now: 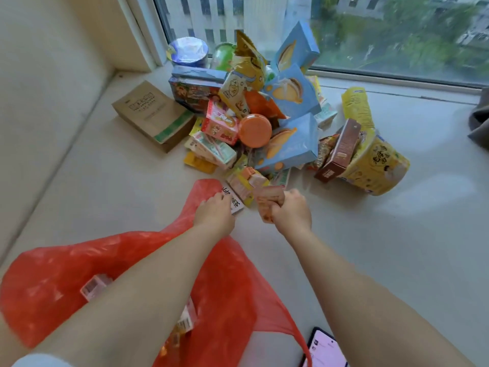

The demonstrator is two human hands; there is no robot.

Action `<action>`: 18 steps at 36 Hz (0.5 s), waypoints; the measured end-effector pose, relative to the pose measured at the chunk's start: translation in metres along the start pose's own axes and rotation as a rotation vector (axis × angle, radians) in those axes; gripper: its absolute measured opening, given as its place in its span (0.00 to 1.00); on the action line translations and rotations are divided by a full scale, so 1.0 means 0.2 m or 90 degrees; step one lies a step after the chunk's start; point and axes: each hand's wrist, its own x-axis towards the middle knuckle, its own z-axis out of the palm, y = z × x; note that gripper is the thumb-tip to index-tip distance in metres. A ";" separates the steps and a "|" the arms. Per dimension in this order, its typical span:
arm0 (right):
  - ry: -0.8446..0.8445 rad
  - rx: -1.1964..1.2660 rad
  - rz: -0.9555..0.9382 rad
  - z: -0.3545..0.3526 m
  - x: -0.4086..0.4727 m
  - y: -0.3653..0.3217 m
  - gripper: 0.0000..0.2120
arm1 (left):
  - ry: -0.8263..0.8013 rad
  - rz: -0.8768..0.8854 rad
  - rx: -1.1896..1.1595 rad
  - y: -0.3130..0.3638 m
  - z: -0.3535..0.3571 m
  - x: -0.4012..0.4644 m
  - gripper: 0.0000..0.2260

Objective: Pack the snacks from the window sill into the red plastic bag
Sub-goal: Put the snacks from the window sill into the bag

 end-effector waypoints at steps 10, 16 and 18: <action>-0.004 -0.139 -0.087 0.17 0.30 -0.28 0.16 | -0.035 0.071 0.014 -0.19 0.02 0.27 0.26; -0.049 -0.257 -0.083 0.25 0.38 -0.31 0.17 | -0.036 0.078 0.025 -0.25 0.07 0.39 0.27; -0.048 -0.292 -0.077 0.27 0.40 -0.31 0.18 | -0.032 0.072 0.019 -0.26 0.08 0.41 0.29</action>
